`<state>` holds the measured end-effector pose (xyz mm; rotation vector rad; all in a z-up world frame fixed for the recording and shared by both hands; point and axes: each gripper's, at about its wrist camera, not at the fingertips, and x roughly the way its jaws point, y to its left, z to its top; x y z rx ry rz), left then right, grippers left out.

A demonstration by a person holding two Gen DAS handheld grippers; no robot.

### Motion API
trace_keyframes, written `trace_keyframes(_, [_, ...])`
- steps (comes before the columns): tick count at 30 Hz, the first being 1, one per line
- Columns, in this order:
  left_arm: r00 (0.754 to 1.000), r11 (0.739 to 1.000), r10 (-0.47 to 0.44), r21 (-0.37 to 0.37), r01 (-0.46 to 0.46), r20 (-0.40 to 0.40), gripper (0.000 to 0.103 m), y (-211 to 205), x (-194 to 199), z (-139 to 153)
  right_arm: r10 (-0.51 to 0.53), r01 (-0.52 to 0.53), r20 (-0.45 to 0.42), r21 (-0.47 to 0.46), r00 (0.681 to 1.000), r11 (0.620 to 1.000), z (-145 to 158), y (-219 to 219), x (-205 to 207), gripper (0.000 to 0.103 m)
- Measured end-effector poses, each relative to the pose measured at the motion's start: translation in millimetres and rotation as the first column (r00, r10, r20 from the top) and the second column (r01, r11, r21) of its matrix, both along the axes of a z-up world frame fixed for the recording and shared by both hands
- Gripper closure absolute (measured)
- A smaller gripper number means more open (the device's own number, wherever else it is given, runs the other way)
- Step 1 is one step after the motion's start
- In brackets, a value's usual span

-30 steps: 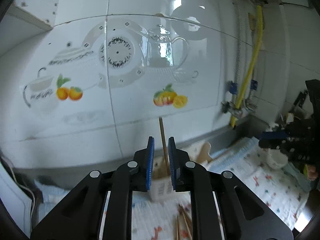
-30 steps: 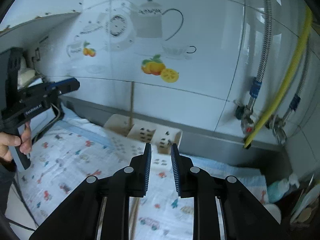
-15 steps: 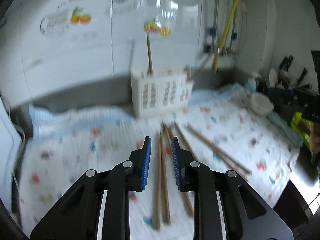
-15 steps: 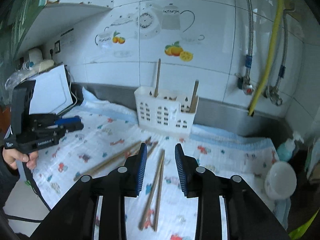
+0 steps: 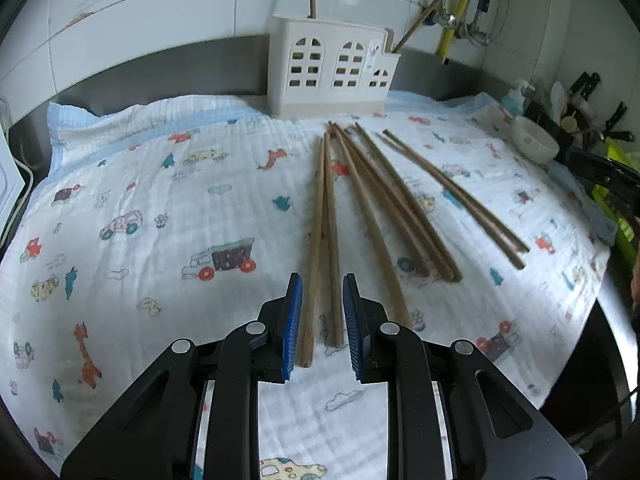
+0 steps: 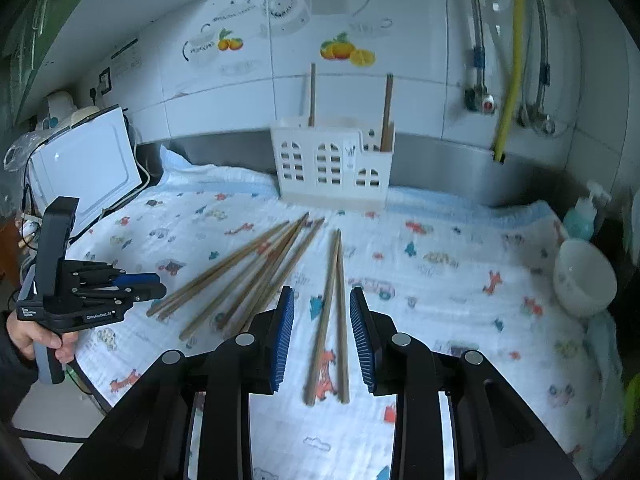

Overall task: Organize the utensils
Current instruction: 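Move both open grippers back down to the chopsticks on the cloth, then close the left gripper on a chopstick while the right gripper grasps another chopstick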

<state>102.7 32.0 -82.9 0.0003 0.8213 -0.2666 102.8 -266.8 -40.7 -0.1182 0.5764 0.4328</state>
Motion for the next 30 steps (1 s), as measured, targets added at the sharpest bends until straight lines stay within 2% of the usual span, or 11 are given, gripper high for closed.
trace_keyframes(3, [1.0,1.0,0.018,-0.02,-0.018,-0.01,0.082,4.2,2.5,-4.1,-0.013,0.013,-0.015,0.002,1.0,1.0,-7.4,-3.1,0.1,0.074])
trace_keyframes(10, [0.999,1.0,0.028,-0.01,-0.029,-0.029,0.083,4.0,6.2,-13.5,-0.051,0.051,-0.052,0.003,0.997,0.999,-28.9,-11.6,2.1,0.074])
trace_keyframes(13, [0.998,0.999,0.047,0.027,-0.046,-0.03,0.083,2.4,7.6,-17.7,-0.069,0.069,-0.064,-0.009,0.996,0.998,-37.9,-15.3,3.5,0.074])
trace_keyframes(18, [0.996,0.997,0.08,0.016,-0.079,-0.027,0.083,9.0,10.0,-18.8,-0.099,0.097,-0.095,-0.033,0.99,0.995,-54.2,-21.4,7.8,0.075])
trace_keyframes(22, [0.996,0.997,0.072,-0.001,-0.072,-0.044,0.083,7.9,11.6,-21.7,-0.083,0.079,-0.129,-0.035,0.988,0.996,-65.9,-19.0,11.7,0.08])
trace_keyframes(25, [0.997,0.997,0.071,0.026,-0.07,-0.028,0.083,2.7,9.7,-23.7,-0.075,0.07,-0.148,-0.039,0.986,0.997,-74.0,-15.5,16.3,0.082])
trace_keyframes(30, [0.997,0.997,0.073,0.004,-0.073,-0.026,0.083,4.8,8.2,-23.7,-0.07,0.06,-0.179,-0.058,0.981,0.997,-88.7,-9.6,26.5,0.085])
